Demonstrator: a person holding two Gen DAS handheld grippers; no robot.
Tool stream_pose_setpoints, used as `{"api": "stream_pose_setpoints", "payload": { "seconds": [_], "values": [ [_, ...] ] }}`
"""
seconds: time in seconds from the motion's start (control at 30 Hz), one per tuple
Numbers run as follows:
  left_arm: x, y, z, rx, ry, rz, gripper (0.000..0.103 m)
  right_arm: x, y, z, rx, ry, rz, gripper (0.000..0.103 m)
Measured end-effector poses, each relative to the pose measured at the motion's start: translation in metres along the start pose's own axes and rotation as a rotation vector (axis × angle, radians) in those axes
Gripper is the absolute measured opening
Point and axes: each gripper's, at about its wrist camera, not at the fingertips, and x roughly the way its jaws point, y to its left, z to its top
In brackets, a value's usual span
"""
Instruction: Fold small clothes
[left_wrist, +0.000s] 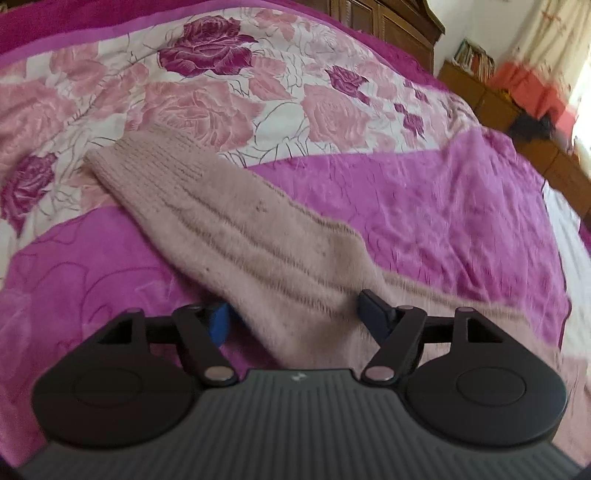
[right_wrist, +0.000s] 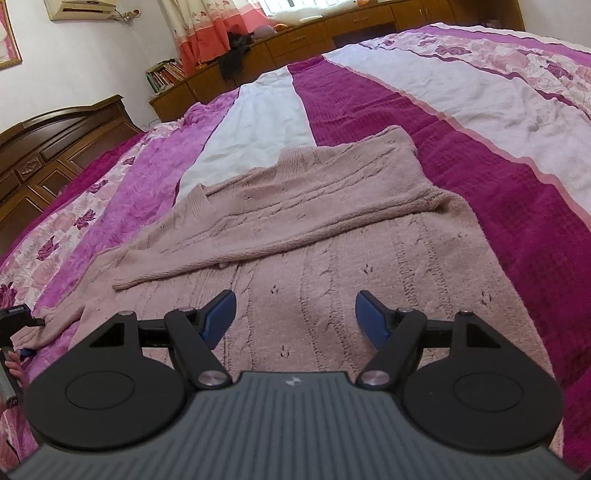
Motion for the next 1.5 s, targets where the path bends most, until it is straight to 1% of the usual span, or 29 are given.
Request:
{"api": "stream_pose_setpoints", "payload": {
  "seconds": [0.17,0.53,0.7,0.83,0.93,1.07,1.1,1.17,1.2,1.27,1.33,1.37,1.5],
  "values": [
    [0.008,0.003,0.008,-0.036,-0.014,-0.013,0.072,0.003,0.006,0.001,-0.017,0.004,-0.009,0.078],
    [0.008,0.004,0.007,0.001,-0.017,-0.032,0.072,0.009,0.012,-0.001,-0.028,0.014,-0.009,0.078],
    [0.008,-0.001,0.007,0.033,-0.015,-0.013,0.071,0.009,0.011,-0.002,-0.026,0.015,-0.007,0.078],
    [0.008,-0.007,0.005,0.079,-0.015,0.023,0.066,0.008,0.01,-0.001,-0.023,0.012,-0.009,0.078],
    [0.006,-0.013,0.004,0.118,-0.017,0.05,0.065,0.008,0.009,-0.001,-0.021,0.011,-0.008,0.078],
    [0.006,-0.012,0.004,0.118,-0.019,0.053,0.062,0.009,0.009,-0.001,-0.02,0.012,-0.007,0.078],
    [0.005,-0.012,0.004,0.118,-0.02,0.056,0.06,0.009,0.009,-0.001,-0.021,0.012,-0.007,0.078],
    [0.002,-0.012,0.004,0.125,-0.027,0.064,0.046,0.009,0.009,-0.001,-0.021,0.01,-0.006,0.078],
    [0.001,-0.013,0.004,0.131,-0.032,0.062,0.042,0.009,0.009,-0.001,-0.021,0.01,-0.005,0.078],
    [-0.003,-0.014,0.005,0.146,-0.04,0.039,0.026,0.01,0.009,-0.001,-0.02,0.008,-0.006,0.078],
    [-0.006,-0.014,0.007,0.149,-0.046,0.008,0.018,0.01,0.008,0.0,-0.018,0.007,-0.006,0.078],
    [-0.007,-0.014,0.008,0.142,-0.046,-0.005,0.014,0.009,0.008,0.0,-0.017,0.006,-0.006,0.078],
    [-0.019,-0.012,0.013,0.125,-0.072,-0.041,0.011,0.007,0.006,0.002,-0.011,-0.002,-0.007,0.078]
  ]
}}
